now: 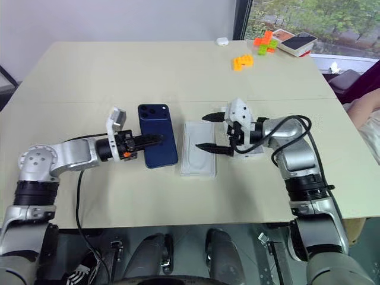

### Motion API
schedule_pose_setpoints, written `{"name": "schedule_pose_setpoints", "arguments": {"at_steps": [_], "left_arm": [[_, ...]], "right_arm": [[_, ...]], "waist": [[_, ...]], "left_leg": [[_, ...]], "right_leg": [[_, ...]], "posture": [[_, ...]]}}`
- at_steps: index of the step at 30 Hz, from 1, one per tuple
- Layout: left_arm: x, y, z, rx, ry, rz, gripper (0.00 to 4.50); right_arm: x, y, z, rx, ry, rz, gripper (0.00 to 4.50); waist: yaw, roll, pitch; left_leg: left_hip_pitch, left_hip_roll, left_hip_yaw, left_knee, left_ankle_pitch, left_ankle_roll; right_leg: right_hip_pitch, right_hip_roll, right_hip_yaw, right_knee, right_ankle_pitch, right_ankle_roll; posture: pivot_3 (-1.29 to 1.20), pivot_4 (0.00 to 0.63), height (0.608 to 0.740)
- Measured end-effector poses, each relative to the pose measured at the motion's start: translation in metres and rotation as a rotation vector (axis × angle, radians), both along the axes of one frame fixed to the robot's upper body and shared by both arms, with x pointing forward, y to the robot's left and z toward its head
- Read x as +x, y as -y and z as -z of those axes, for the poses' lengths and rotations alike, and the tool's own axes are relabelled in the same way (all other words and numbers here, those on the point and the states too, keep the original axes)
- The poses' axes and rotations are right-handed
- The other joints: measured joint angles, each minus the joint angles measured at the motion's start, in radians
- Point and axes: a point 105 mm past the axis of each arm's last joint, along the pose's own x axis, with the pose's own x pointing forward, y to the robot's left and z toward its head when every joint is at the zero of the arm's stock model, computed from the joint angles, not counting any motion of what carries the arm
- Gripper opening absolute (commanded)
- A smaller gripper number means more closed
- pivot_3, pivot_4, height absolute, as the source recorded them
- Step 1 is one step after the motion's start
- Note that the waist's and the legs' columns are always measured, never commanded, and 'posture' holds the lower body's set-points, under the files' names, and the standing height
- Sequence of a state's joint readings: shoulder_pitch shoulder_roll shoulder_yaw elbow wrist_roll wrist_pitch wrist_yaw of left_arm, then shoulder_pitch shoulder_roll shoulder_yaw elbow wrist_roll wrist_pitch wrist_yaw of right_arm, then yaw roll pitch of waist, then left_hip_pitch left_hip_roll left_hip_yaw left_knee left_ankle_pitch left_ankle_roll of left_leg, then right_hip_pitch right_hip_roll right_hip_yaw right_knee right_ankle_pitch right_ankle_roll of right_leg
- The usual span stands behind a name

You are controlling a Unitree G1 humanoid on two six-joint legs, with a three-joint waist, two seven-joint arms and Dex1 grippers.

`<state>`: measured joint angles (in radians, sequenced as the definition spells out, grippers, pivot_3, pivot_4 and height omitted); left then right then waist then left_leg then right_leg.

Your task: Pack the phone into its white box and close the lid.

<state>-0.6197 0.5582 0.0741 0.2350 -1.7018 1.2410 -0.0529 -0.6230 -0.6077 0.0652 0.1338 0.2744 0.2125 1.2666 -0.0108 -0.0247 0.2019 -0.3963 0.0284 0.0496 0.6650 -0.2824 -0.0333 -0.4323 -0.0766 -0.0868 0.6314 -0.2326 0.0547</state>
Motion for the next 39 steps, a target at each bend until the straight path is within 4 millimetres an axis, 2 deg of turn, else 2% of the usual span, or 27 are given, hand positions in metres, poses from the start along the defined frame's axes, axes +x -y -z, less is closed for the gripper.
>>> {"name": "schedule_pose_setpoints", "arguments": {"at_steps": [3,8,22,29,31,32,34,37,39], "left_arm": [[0.016,0.014,-0.001,-0.023,-0.020,0.014,0.00],[0.027,0.029,0.002,-0.030,-0.052,0.062,0.00],[0.027,0.069,0.029,0.040,-0.112,0.211,0.00],[0.029,0.079,0.035,0.043,-0.134,0.218,0.00],[0.028,0.080,0.037,0.044,-0.142,0.219,0.98],[0.029,0.080,0.037,0.041,-0.142,0.218,1.28],[0.029,0.080,0.038,0.045,-0.145,0.216,2.17],[0.029,0.084,0.029,0.018,-0.130,0.234,3.63],[0.029,0.085,0.025,0.028,-0.118,0.240,3.63]], "right_arm": [[0.001,0.020,0.002,-0.067,-0.010,0.027,4.44],[0.002,0.022,0.005,-0.068,-0.032,0.036,4.44],[0.008,0.020,0.002,-0.061,-0.002,0.075,4.44],[0.011,0.021,0.002,-0.061,0.007,0.097,4.44],[0.011,0.021,0.002,-0.064,0.013,0.103,4.50],[0.011,0.021,0.002,-0.065,0.016,0.104,4.50],[0.012,0.021,0.002,-0.064,0.022,0.108,4.50],[0.013,0.018,0.004,-0.060,0.023,0.106,4.50],[0.013,0.017,0.006,-0.061,0.019,0.103,4.50]], "waist": [[0.010,0.000,0.000],[0.002,0.000,0.000],[0.005,0.000,0.000],[0.001,0.000,0.000],[0.001,0.000,0.000],[0.001,0.000,0.000],[0.001,0.000,0.000],[0.001,0.000,0.000],[0.001,0.000,0.000]], "left_leg": [[0.001,-0.001,0.000,0.002,0.000,0.000],[0.001,0.000,0.000,0.001,0.000,0.000],[0.001,-0.001,0.000,0.002,0.000,-0.001],[0.001,0.000,0.000,0.002,0.000,-0.001],[0.001,0.000,0.000,0.002,0.000,-0.001],[0.001,0.000,0.000,0.002,0.000,-0.001],[0.001,0.000,0.000,0.002,0.000,-0.001],[0.002,0.000,0.000,0.002,0.001,-0.001],[0.004,0.000,0.000,0.002,0.001,-0.001]], "right_leg": [[0.002,0.000,-0.001,0.000,0.000,0.000],[0.002,0.000,0.000,0.000,0.000,0.000],[0.002,-0.001,0.000,0.000,0.000,0.000],[0.002,-0.001,0.000,0.001,0.000,0.000],[0.002,-0.001,0.000,0.001,0.000,0.000],[0.002,-0.001,0.000,0.001,0.000,0.000],[0.002,-0.001,0.000,0.001,0.000,0.000],[0.002,-0.001,0.000,0.002,0.000,0.000],[0.004,-0.001,0.000,0.002,0.000,0.000]], "posture": [[0.00,0.150,0.740],[0.00,0.150,0.740],[0.00,0.150,0.740],[0.00,0.150,0.740],[0.00,0.150,0.740],[0.00,0.150,0.740],[0.00,0.150,0.740],[0.00,0.150,0.740],[0.00,0.150,0.740]]}}
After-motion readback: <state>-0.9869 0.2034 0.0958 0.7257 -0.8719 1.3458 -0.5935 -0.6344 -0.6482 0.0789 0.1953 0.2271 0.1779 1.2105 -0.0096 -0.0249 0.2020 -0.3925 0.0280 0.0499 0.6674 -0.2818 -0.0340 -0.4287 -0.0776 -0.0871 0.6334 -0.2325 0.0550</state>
